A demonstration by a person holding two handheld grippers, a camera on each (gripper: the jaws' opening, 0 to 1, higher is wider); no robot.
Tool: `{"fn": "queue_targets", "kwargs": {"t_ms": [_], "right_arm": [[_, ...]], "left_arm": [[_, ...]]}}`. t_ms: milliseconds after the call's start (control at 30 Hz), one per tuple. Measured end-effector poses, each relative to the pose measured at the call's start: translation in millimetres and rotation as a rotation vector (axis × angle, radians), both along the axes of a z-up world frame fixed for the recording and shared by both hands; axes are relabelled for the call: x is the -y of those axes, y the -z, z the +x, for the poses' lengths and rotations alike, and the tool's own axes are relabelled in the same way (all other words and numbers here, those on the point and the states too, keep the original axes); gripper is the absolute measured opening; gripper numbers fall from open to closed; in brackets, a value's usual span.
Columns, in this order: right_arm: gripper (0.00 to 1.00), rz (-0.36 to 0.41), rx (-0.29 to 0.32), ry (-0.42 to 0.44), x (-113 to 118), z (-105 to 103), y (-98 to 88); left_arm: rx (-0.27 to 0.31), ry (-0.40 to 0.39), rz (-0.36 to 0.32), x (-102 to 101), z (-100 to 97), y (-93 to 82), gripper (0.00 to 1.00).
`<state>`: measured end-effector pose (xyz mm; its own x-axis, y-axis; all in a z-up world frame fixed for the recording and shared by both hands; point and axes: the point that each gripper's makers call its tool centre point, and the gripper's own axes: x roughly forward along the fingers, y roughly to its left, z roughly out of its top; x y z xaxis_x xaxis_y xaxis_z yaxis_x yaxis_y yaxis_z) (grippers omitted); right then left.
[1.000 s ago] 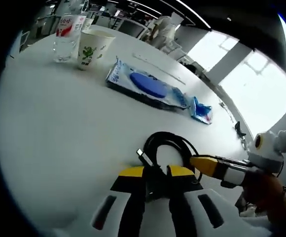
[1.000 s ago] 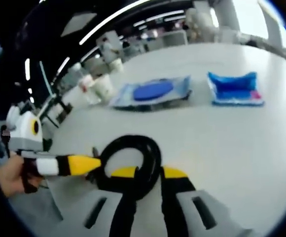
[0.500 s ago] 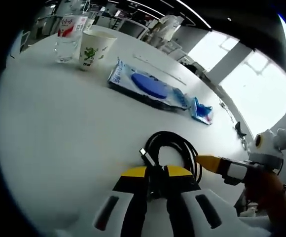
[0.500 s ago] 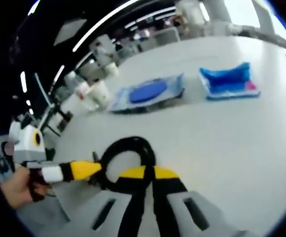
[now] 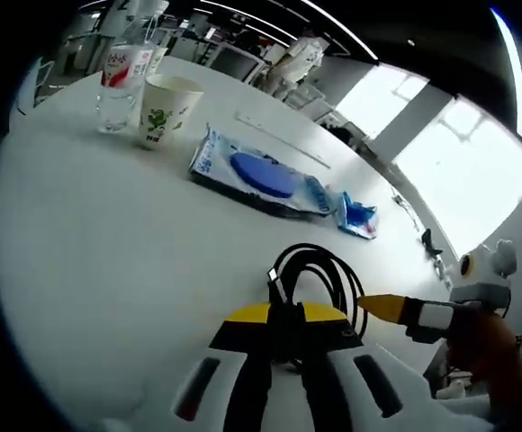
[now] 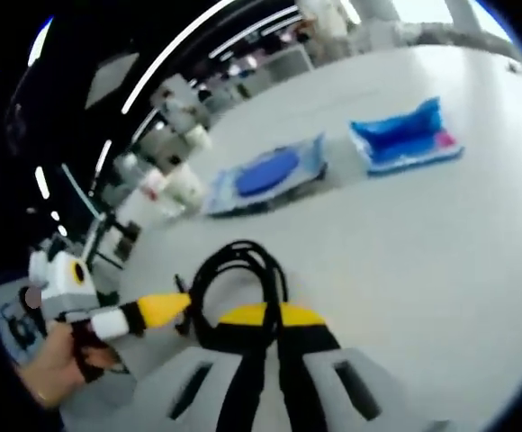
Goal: Arrange the tabletop items into an orderly group along one side of the table until the central work area is clear of visible clutter.
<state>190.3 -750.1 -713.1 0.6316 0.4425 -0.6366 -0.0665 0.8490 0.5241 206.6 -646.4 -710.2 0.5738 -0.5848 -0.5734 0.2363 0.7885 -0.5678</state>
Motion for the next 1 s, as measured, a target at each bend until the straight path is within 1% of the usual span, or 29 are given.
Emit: {"fn": "queue_targets", "kwargs": {"t_ms": [67,167,200,333,500,700,867,1000], "right_arm": [[0.00,-0.003,-0.001,0.007,3,-2,-2.2],[0.00,-0.002,0.008,0.022,8,-4,-6.7],[0.00,-0.001,0.008,0.026,10,-4,-7.3],[0.00,0.009,0.004,0.058,15,-7,-9.9],[0.00,0.010,0.000,0.083,22,-10,-13.2],[0.00,0.003,0.005,0.100,33,-8,-17.2],[0.00,-0.022,0.002,0.102,42,-7,-19.2],[0.00,-0.022,-0.026,0.111,51,-6,-18.0]], "left_arm": [[0.011,-0.001,-0.024,4,1.3,-4.0,0.09],[0.005,0.003,-0.048,8,1.1,-5.8,0.09],[0.012,0.011,-0.054,10,1.3,-7.0,0.09],[0.014,0.032,-0.056,17,0.3,-7.9,0.09],[-0.006,0.042,-0.081,24,0.6,-8.4,0.09],[-0.004,0.074,-0.085,37,2.2,-10.0,0.09],[0.005,0.100,-0.080,49,5.5,-11.2,0.09],[0.006,0.112,-0.072,56,7.3,-10.8,0.09]]}}
